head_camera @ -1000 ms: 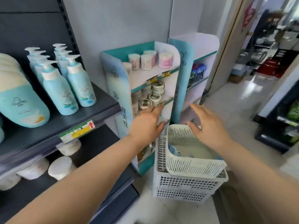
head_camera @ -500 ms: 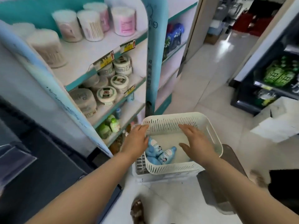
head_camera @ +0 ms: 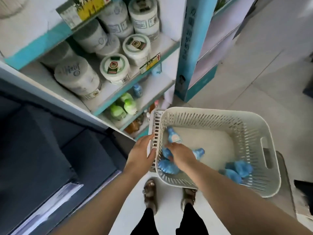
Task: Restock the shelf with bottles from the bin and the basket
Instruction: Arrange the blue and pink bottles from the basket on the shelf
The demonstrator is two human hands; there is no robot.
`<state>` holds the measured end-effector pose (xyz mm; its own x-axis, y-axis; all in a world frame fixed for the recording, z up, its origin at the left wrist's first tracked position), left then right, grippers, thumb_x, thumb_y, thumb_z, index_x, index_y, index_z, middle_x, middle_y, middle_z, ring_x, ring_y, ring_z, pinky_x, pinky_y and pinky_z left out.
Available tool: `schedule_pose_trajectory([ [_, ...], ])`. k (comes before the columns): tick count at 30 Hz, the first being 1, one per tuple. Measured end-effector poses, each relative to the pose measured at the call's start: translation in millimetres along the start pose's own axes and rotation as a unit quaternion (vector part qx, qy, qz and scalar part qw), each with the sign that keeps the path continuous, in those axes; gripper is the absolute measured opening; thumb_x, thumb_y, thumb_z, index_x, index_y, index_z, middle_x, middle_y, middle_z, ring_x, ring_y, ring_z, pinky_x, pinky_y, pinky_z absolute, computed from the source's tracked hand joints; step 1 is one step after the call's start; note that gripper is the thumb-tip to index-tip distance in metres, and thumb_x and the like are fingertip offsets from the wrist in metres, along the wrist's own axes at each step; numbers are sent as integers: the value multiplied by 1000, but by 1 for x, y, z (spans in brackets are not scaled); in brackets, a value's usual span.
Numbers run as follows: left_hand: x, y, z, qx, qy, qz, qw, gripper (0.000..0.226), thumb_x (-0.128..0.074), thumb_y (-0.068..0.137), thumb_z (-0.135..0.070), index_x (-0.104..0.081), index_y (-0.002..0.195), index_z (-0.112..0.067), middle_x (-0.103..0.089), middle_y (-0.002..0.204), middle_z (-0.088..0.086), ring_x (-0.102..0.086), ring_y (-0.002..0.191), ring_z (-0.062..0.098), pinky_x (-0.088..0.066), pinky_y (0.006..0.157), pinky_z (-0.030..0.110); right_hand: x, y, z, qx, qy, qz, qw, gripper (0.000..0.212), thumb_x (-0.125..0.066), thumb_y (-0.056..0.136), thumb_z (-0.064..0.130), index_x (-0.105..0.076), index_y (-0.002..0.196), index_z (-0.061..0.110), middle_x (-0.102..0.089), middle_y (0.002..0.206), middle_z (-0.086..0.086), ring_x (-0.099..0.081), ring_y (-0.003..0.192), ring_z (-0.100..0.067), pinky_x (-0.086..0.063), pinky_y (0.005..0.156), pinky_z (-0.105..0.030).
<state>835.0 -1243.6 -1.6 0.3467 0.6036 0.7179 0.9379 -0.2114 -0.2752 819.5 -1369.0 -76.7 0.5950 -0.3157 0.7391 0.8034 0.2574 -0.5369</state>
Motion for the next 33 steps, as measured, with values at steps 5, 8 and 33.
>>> schedule_pose_trajectory([
  [5, 1, 7, -1, 10, -34, -33, 999, 49, -63, 88, -13, -49, 135, -14, -50, 137, 3, -45, 126, 16, -28, 102, 14, 22, 10, -16, 36, 19, -20, 999, 25, -56, 89, 21, -62, 112, 16, -68, 105, -8, -63, 96, -29, -48, 82, -35],
  [8, 1, 16, -22, -50, -19, -9, 999, 58, -69, 83, -24, -49, 136, -14, -51, 137, 6, -42, 128, 19, -23, 107, 15, 73, 1, -32, 43, 154, -57, 985, 30, -68, 83, 16, -64, 113, 18, -70, 102, -3, -68, 87, -19, -53, 81, -32],
  [33, 16, 28, -25, 76, -243, -88, 963, 70, -74, 61, -39, -49, 124, -18, -66, 99, -7, -65, 86, 7, -51, 76, 21, -30, 68, -96, -145, 126, -24, 981, 85, -65, 82, 33, -10, 146, 31, -53, 109, -13, -56, 102, -33, -45, 83, -37],
])
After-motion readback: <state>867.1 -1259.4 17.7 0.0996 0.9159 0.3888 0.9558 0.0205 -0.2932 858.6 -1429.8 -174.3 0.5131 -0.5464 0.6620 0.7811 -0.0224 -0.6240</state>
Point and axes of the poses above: each hand's wrist, its own y-axis towards the middle knuckle, its own x-axis out of the back of the hand, z = x × y, the point moved 10 cm from there along y, towards the middle knuckle
